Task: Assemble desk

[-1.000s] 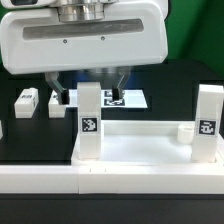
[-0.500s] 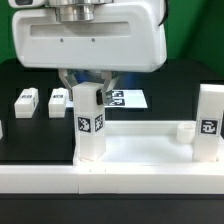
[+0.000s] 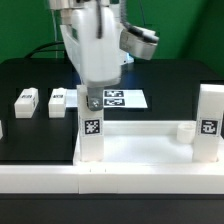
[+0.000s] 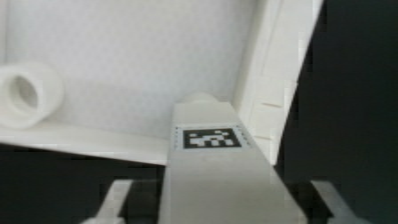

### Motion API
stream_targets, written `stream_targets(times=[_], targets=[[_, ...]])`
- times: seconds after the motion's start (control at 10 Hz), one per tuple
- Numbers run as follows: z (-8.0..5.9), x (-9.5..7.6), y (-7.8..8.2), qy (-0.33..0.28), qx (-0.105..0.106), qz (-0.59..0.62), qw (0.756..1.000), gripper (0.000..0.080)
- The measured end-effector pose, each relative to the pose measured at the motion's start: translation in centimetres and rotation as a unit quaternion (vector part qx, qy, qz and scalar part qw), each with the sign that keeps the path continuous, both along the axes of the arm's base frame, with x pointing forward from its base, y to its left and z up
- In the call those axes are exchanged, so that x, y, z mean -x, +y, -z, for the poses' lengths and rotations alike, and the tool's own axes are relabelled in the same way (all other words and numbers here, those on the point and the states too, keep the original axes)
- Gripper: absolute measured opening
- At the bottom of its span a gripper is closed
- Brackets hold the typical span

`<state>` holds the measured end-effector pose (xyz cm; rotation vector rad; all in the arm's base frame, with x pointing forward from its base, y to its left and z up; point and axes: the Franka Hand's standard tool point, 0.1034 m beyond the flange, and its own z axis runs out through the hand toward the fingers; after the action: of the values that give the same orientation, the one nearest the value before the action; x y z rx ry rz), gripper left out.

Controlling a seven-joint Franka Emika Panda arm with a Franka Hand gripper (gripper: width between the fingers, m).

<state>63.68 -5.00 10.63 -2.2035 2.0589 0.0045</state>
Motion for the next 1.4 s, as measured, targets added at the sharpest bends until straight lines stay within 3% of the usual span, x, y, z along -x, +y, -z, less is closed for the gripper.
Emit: stream_targets(times=[0.2,0.4,0.5,0.6,1.0,1.1,1.3,1.4], targets=[[0.0,0.0,0.6,0.004,-0.005,0.047,0.999,0.0291],[0.0,0.0,0.5,0.000,-0.003,0.005,1.000,0.0296],[0.1,0.1,0.1,-0.008,0.005,-0.077,0.997,0.0510],[-0.1,0.0,-0.3,-0.019,0.017,-0.194,0.981,0.0613],[-0.1,0.1,-0.3,-0.033,0.032,-0.363,0.931,0.0648],[-0.1,0.1,-0.3,-0.036,0.037,-0.410,0.910,0.0649],[-0.2,0.0,-0.3,-0.031,0.069,-0.590,0.804,0.0649],[-0.3,-0.1,-0.5,-0.036,0.073,-0.652,0.754,0.0649]])
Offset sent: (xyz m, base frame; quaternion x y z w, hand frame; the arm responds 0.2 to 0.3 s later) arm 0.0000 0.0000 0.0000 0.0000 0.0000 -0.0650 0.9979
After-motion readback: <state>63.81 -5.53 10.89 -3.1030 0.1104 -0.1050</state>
